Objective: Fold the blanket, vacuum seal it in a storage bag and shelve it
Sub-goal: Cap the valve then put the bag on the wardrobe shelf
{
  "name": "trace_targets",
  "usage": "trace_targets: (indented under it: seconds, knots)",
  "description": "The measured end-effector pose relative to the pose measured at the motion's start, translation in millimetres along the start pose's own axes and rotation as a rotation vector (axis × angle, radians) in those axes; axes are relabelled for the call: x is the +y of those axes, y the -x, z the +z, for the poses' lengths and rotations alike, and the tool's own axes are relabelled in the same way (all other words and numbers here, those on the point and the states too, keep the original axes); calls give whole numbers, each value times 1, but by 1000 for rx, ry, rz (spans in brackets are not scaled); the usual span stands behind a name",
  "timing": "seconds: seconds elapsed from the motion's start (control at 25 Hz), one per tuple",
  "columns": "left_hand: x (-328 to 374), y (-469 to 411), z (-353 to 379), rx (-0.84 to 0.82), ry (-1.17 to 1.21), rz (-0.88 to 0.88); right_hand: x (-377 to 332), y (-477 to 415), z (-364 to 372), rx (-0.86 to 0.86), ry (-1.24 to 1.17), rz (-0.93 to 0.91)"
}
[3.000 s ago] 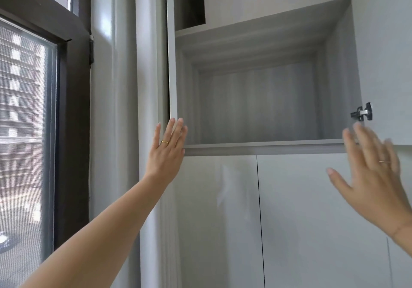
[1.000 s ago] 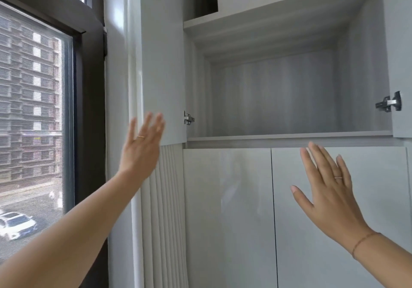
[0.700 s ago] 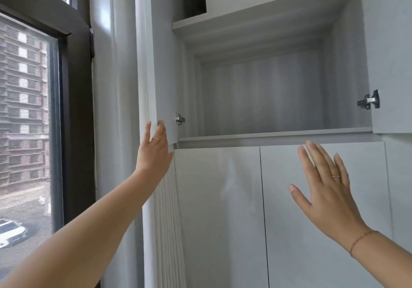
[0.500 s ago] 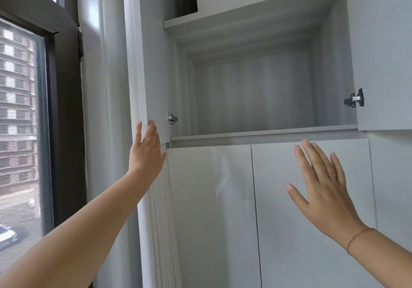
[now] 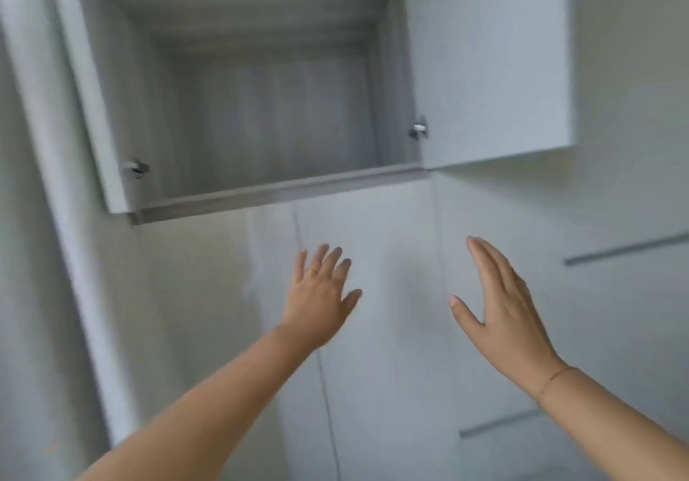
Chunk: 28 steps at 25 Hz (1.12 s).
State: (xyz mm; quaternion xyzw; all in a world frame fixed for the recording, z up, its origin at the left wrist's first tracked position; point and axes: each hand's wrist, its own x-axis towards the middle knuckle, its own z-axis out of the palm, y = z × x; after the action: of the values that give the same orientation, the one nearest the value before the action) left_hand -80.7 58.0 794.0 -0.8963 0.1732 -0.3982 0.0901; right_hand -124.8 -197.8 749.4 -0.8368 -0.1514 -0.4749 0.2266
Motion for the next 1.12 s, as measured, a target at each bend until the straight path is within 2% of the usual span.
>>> trace_targets:
  seconds: [0.12,0.2,0.44,0.6,0.8,0.92,1.12]
  knots:
    - [113,30,28,-255,504,67,19,81,-52,5,46,257]
    - [186,53,32,-340,757,139,29,142,-98,11,96,450]
    - [414,145,-30,-600,1170,428,29,342,-286,188,455,883]
    - [564,225,-119,-727,1322,663,-7,477,-428,345,734,1115]
    - [731,342,-247,-936,1420,861,-77,634,-596,512,952,1403]
    - [819,411,-315,-1071,1433,895,-105,711,-690,553,1035,1549]
    - [917,476,-360,-1172,1384,846,-109,790,-792,567,1047,1686]
